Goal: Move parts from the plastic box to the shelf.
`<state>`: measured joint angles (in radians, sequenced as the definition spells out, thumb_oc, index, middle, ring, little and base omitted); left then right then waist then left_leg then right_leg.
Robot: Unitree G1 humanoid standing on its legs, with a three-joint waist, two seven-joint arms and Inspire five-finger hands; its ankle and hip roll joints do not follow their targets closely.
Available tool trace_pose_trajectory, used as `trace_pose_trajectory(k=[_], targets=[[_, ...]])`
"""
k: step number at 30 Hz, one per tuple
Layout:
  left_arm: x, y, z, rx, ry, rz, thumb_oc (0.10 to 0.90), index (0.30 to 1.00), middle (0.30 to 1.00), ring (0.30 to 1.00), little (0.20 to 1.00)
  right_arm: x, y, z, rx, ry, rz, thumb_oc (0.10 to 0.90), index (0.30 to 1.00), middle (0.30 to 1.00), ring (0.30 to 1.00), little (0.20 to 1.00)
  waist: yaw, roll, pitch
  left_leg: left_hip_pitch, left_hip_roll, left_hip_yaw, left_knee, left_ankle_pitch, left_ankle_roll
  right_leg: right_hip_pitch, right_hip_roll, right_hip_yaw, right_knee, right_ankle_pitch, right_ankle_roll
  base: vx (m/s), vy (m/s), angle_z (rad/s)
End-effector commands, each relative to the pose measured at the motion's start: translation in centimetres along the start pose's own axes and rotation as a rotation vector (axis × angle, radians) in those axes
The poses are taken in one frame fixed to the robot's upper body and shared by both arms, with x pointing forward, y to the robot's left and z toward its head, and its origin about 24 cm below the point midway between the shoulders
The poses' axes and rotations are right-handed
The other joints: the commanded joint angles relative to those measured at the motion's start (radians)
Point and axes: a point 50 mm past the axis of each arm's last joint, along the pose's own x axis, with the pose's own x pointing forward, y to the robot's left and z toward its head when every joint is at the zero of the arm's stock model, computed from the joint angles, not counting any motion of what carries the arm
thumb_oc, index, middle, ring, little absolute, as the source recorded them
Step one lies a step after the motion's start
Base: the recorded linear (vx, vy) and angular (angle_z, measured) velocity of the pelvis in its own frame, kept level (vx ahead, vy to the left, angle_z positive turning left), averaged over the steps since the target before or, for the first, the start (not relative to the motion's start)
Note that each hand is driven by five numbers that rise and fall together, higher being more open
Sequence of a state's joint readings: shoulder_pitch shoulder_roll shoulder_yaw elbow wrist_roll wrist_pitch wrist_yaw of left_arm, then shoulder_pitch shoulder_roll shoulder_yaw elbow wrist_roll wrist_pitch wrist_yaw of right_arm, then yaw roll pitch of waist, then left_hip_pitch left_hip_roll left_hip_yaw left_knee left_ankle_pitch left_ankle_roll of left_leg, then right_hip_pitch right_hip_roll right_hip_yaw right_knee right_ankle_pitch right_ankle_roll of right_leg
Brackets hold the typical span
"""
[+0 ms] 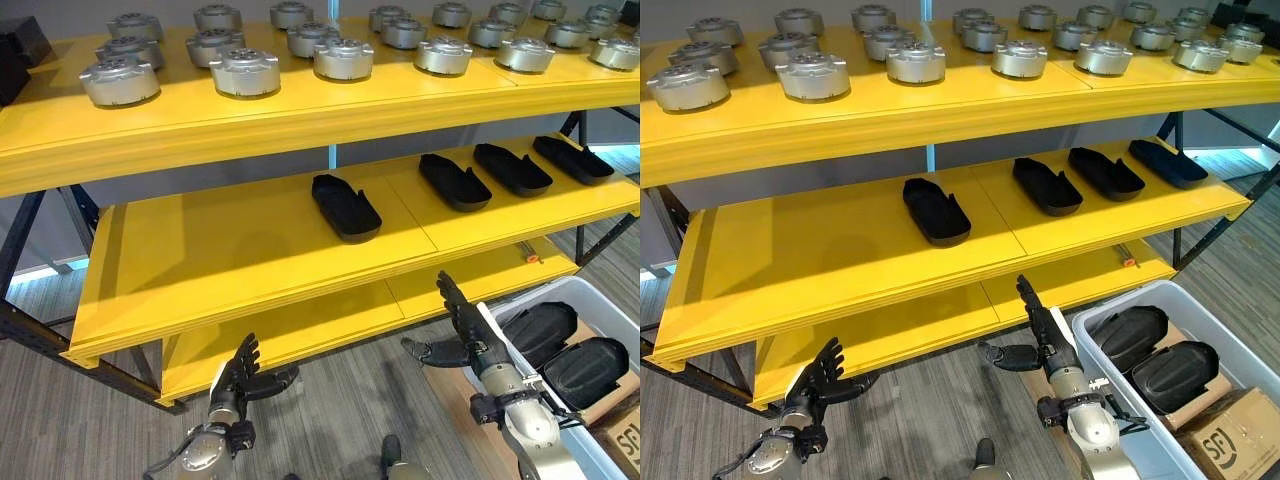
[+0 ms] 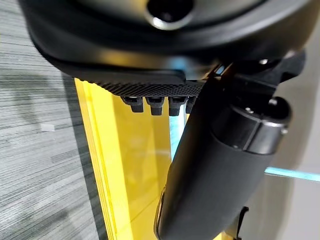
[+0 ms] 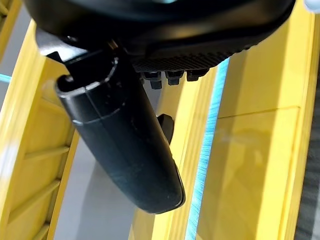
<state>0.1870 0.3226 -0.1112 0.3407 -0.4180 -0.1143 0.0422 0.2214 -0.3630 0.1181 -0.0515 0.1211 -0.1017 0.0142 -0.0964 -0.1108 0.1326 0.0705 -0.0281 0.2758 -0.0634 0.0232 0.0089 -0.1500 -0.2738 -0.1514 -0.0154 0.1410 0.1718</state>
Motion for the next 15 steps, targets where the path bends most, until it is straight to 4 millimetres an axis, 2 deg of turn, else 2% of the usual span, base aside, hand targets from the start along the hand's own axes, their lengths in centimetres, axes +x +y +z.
trace_pose_trajectory(k=[1, 2, 3, 4, 5, 6, 8, 11, 15], targets=[[0.9, 1.1, 6.0, 0.021, -0.276, 0.036, 0.900, 1.000, 1.000, 1.000, 1.000, 2.7, 0.0, 6.3, -0.017, -0.324, 0.023, 0.900, 1.000, 1.000, 1.000, 1.000, 0.031, 0.042, 0.055, 0.058, 0.103, -0.041, 0.024, -0.115, -0.002, 0.021, -0.167, -0.200, 0.121, 0.213, 0.064, -0.09, 0.111, -1.23], [0.9, 1.1, 6.0, 0.020, -0.276, 0.036, 0.900, 1.000, 1.000, 1.000, 1.000, 2.7, 0.0, 6.3, -0.017, -0.325, 0.023, 0.900, 1.000, 1.000, 1.000, 1.000, 0.031, 0.043, 0.057, 0.061, 0.103, -0.041, 0.024, -0.115, -0.002, 0.022, -0.167, -0.199, 0.123, 0.212, 0.064, -0.16, 0.107, -1.23], [1.0, 1.2, 5.6, -0.007, -0.263, 0.050, 0.900, 1.000, 1.000, 1.000, 1.000, 3.1, 0.1, 6.6, -0.010, -0.335, 0.030, 0.900, 1.000, 1.000, 1.000, 1.000, 0.035, 0.037, 0.056, 0.060, 0.117, 0.002, 0.032, -0.111, -0.001, 0.027, -0.154, -0.200, 0.158, 0.172, 0.058, -0.11, -0.061, -1.57], [0.6, 1.7, 5.0, -0.037, -0.244, 0.073, 0.900, 1.000, 1.000, 1.000, 1.000, 3.1, 0.2, 6.6, 0.008, -0.335, 0.036, 0.900, 1.000, 1.000, 1.000, 1.000, 0.046, 0.017, 0.045, 0.071, 0.119, 0.045, 0.025, -0.115, -0.013, 0.067, -0.145, -0.212, 0.100, 0.178, 0.064, -0.07, -0.092, -1.20], [0.6, 1.8, 4.7, -0.046, -0.234, 0.083, 0.900, 1.000, 1.000, 1.000, 1.000, 3.2, 0.4, 6.4, 0.017, -0.325, 0.040, 0.900, 1.000, 1.000, 1.000, 1.000, 0.053, 0.014, 0.034, 0.079, 0.128, 0.047, 0.026, -0.135, -0.021, 0.097, -0.133, -0.211, 0.060, 0.167, 0.080, -0.04, -0.170, -1.17], [0.5, 1.8, 4.4, -0.054, -0.223, 0.088, 0.900, 1.000, 1.000, 1.000, 1.000, 3.4, 0.7, 6.1, 0.021, -0.308, 0.053, 0.900, 1.000, 1.000, 1.000, 1.000, 0.055, -0.006, 0.027, 0.074, 0.123, 0.076, 0.029, -0.112, -0.023, 0.099, -0.128, -0.213, 0.034, 0.190, 0.075, -0.01, -0.173, -0.89], [0.2, 1.9, 4.0, -0.071, -0.212, 0.092, 0.900, 1.000, 1.000, 1.000, 1.000, 3.3, 0.8, 5.9, 0.031, -0.298, 0.060, 0.900, 1.000, 1.000, 1.000, 1.000, 0.051, -0.010, 0.011, 0.086, 0.136, 0.088, 0.008, -0.094, -0.030, 0.097, -0.098, -0.164, 0.015, 0.191, 0.073, 0.02, -0.156, -0.86], [0.1, 1.8, 3.6, -0.082, -0.203, 0.094, 0.900, 1.000, 1.000, 1.000, 1.000, 3.1, 0.8, 5.9, 0.036, -0.300, 0.073, 0.900, 1.000, 1.000, 1.000, 1.000, 0.046, -0.012, -0.004, 0.101, 0.142, 0.105, -0.010, -0.083, -0.038, 0.101, -0.086, -0.160, -0.010, 0.188, 0.070, 0.04, -0.085, -0.39], [-0.1, 1.4, 2.7, -0.092, -0.171, 0.078, 0.900, 1.000, 1.000, 1.000, 1.000, 2.6, 0.1, 5.4, 0.036, -0.282, 0.055, 0.900, 1.000, 1.000, 1.000, 1.000, 0.023, 0.001, -0.021, 0.104, 0.173, 0.109, -0.019, -0.064, -0.057, 0.099, -0.063, -0.156, -0.011, 0.154, 0.059, 0.05, -0.119, -0.37]])
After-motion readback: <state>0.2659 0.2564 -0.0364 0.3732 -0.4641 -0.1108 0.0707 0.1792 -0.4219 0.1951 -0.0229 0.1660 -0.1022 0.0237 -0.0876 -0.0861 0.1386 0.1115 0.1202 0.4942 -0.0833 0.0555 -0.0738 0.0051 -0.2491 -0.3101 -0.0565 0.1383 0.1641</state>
